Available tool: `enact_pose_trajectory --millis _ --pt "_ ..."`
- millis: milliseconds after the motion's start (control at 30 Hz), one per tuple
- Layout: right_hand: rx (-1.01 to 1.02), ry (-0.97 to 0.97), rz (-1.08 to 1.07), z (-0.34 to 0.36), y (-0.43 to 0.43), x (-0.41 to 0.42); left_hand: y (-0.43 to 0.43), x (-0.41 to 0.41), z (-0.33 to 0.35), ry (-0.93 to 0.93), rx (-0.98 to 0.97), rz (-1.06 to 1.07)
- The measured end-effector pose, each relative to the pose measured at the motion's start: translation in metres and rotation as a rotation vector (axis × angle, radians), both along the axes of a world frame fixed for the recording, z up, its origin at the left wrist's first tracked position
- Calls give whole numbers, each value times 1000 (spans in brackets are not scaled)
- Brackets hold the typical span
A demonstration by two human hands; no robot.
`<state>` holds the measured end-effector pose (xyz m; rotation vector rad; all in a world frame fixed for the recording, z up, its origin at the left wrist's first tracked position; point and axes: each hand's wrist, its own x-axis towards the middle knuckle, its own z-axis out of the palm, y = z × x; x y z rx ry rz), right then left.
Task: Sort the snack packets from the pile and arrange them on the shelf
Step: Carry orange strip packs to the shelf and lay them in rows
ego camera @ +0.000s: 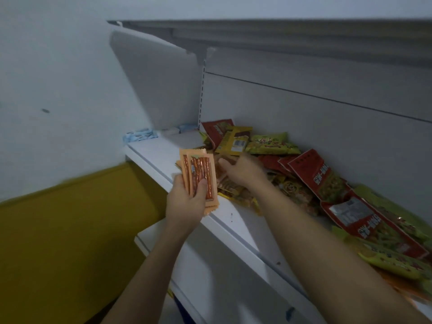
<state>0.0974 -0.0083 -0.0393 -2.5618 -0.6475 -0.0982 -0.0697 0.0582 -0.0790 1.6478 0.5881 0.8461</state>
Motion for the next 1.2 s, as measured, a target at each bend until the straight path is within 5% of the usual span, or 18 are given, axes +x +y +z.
enact_pose_trajectory --millis 167,367,500,667,867,1200 --pt "-3 83 -134 -1 22 8 16 -17 -7 2 -12 36" --pt "439 387 -147 -6 30 19 18 -23 -6 -3 -15 77" --pt "481 392 -113 24 -1 31 18 -20 2 0 -8 77" --pt "113 257 74 43 -34 31 10 -13 7 14 -20 40" --pt "-295 167 34 23 -21 20 2 -9 6 56 28 23" --pt "-274 211 18 25 -41 19 -10 -10 2 80 -39 -14"
